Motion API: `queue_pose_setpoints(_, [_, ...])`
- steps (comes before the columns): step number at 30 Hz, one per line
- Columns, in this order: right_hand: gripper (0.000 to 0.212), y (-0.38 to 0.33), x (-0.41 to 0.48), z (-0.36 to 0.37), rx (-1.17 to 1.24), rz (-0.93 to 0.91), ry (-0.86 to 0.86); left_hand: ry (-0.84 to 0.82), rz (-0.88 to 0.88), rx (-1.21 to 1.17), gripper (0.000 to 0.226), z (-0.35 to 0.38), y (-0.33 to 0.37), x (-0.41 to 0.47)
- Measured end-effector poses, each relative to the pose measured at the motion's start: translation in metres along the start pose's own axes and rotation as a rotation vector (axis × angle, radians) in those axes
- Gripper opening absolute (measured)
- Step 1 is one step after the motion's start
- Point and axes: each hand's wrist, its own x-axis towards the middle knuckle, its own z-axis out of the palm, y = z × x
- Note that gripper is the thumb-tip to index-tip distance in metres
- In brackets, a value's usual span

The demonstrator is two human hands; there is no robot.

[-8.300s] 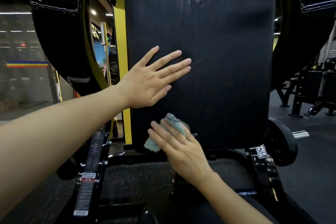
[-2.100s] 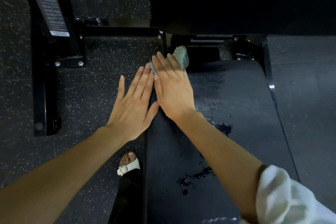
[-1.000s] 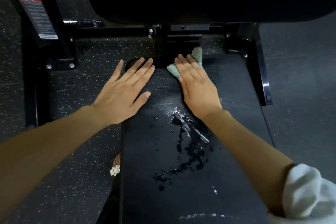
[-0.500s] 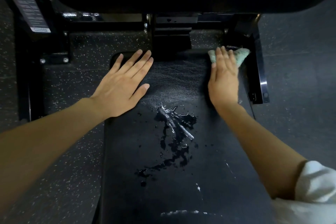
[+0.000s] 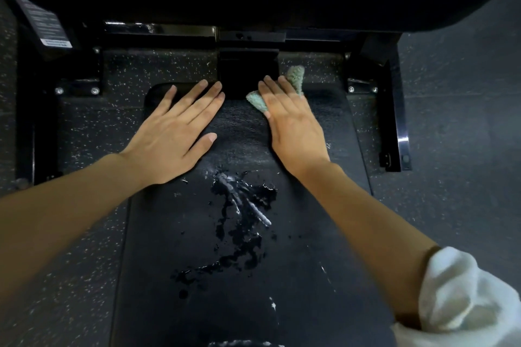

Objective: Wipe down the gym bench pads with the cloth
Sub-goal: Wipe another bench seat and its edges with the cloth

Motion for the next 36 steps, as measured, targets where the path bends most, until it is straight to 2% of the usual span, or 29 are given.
queue_pose_setpoints(3, [0.052,0.026,-0.004,-0.012,0.0,0.079,-0.018,-0.003,-0.014,-0.006,0.066,0.001,0.006,0.004])
queue_pose_setpoints(7, [0.046,0.057,-0.006,-0.03,0.002,0.215,-0.044,0.009,-0.029,-0.018,0.065,0.003,0.013,0.007])
queue_pose_setpoints(12, [0.046,0.033,0.006,-0.015,-0.019,0.393,0.044,0.011,-0.032,-0.013,0.065,0.004,0.015,0.009])
queue_pose_setpoints(14, [0.052,0.008,0.01,-0.005,-0.039,0.326,0.027,0.01,-0.031,-0.002,0.065,0.004,0.015,0.009])
queue_pose_setpoints(16, [0.064,-0.019,0.012,0.004,-0.049,0.174,-0.007,0.008,-0.034,-0.004,0.065,0.004,0.015,0.009])
queue_pose_setpoints(20, [0.048,-0.03,0.006,0.012,0.075,0.062,0.043,0.006,-0.038,0.004,0.065,0.004,0.017,0.009])
queue_pose_setpoints(23, [0.049,-0.001,-0.001,-0.001,0.016,-0.023,-0.017,0.0,-0.039,0.021,0.065,0.004,0.018,0.01])
queue_pose_setpoints(26, [0.055,0.031,-0.009,-0.014,-0.004,0.005,-0.047,-0.001,-0.042,0.024,0.065,0.004,0.019,0.01])
queue_pose_setpoints(29, [0.051,0.053,-0.02,-0.024,0.008,0.06,-0.056,0.001,-0.04,0.024,0.065,0.004,0.022,0.012])
queue_pose_setpoints(36, [0.047,0.045,-0.06,-0.026,0.141,0.203,0.021,0.01,-0.012,0.034,0.065,0.009,0.036,0.023])
